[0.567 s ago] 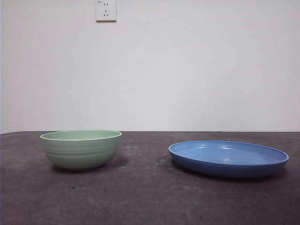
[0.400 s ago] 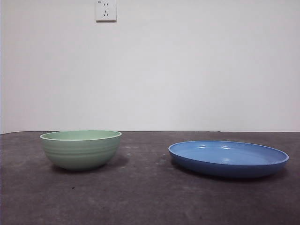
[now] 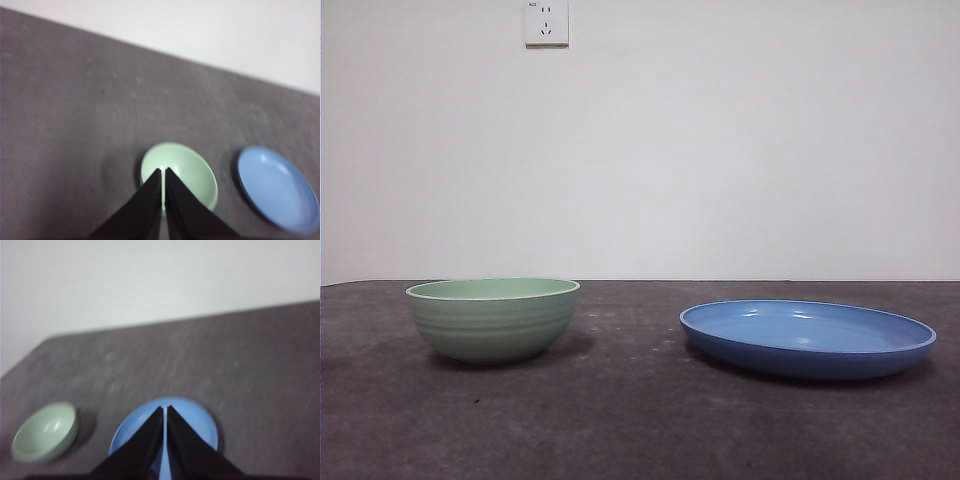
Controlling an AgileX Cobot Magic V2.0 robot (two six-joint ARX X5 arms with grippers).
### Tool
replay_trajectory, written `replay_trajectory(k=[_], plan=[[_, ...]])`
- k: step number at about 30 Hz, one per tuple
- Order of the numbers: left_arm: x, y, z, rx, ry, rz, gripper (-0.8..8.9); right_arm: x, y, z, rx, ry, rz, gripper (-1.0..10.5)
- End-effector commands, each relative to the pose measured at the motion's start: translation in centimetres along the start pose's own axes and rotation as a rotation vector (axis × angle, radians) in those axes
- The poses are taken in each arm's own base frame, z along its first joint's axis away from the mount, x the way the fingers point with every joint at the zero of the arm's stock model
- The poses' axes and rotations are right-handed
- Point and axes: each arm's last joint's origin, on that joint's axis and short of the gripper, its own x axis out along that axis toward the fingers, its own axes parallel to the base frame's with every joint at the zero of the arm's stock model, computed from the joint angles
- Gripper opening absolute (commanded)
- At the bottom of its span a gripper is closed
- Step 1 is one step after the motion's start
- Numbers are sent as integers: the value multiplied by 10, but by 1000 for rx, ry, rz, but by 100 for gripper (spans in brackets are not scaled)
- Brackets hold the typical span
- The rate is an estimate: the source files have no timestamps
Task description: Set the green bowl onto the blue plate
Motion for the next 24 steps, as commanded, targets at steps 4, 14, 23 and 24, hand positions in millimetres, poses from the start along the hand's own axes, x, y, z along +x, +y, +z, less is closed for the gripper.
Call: replay_trajectory(k=[4,14,23,24], plan=[[4,-9,19,104,169,-74,10,6,6,22,-65,192,84,6],[9,-26,20,182,390,-237,9,17,12,23,-80,557,182,6],[9,-29,14,195,457,-274,10,16,16,16,-101,649,234,6],[9,-29,14,195,458,-274,14,16,16,16,-101,649,234,8]])
